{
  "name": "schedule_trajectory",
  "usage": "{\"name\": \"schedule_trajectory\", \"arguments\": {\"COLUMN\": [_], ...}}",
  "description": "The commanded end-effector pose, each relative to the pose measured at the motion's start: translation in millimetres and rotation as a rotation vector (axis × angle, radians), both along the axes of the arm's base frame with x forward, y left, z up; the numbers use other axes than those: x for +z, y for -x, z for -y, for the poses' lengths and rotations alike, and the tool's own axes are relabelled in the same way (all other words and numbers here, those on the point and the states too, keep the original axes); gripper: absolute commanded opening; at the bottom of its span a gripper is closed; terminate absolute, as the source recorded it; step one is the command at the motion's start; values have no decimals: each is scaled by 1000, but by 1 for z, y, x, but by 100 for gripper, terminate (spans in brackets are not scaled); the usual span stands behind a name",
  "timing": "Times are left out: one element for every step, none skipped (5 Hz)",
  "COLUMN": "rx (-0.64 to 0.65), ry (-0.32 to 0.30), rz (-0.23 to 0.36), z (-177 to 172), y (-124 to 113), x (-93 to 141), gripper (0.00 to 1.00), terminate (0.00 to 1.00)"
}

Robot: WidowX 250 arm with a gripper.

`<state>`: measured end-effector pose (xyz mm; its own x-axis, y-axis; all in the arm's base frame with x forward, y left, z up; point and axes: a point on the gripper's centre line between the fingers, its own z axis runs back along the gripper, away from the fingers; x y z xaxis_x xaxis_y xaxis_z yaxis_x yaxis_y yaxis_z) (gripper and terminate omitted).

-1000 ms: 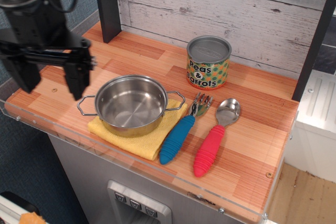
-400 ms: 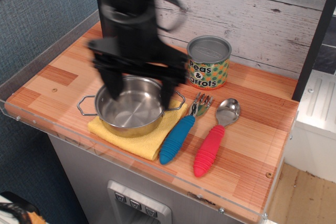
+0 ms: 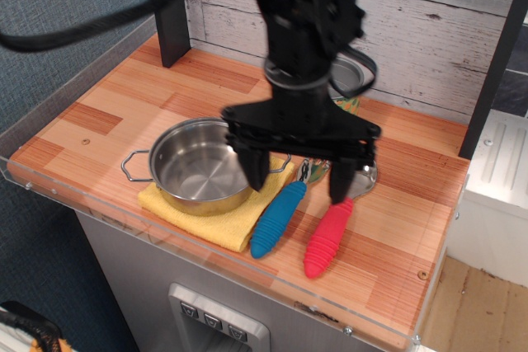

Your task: Pick up the red spoon and place it on the left of the pot

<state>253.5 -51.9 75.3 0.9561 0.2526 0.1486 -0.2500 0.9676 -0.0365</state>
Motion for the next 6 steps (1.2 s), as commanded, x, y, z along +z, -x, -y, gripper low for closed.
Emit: {"name": "schedule_trajectory", "arguments": {"rx": [-7, -16, -12, 6, 20, 36], "ry": [8, 13, 4, 17, 23, 22], "rz": [43, 57, 51, 62, 69, 70], "z": [19, 24, 26, 24, 26, 26], "y": [-23, -27, -27, -25, -24, -24], "x": [-29, -41, -50, -57, -60, -62], "gripper": [100, 100, 100, 100, 100, 100], "terminate": [0, 0, 0, 0, 0, 0]}}
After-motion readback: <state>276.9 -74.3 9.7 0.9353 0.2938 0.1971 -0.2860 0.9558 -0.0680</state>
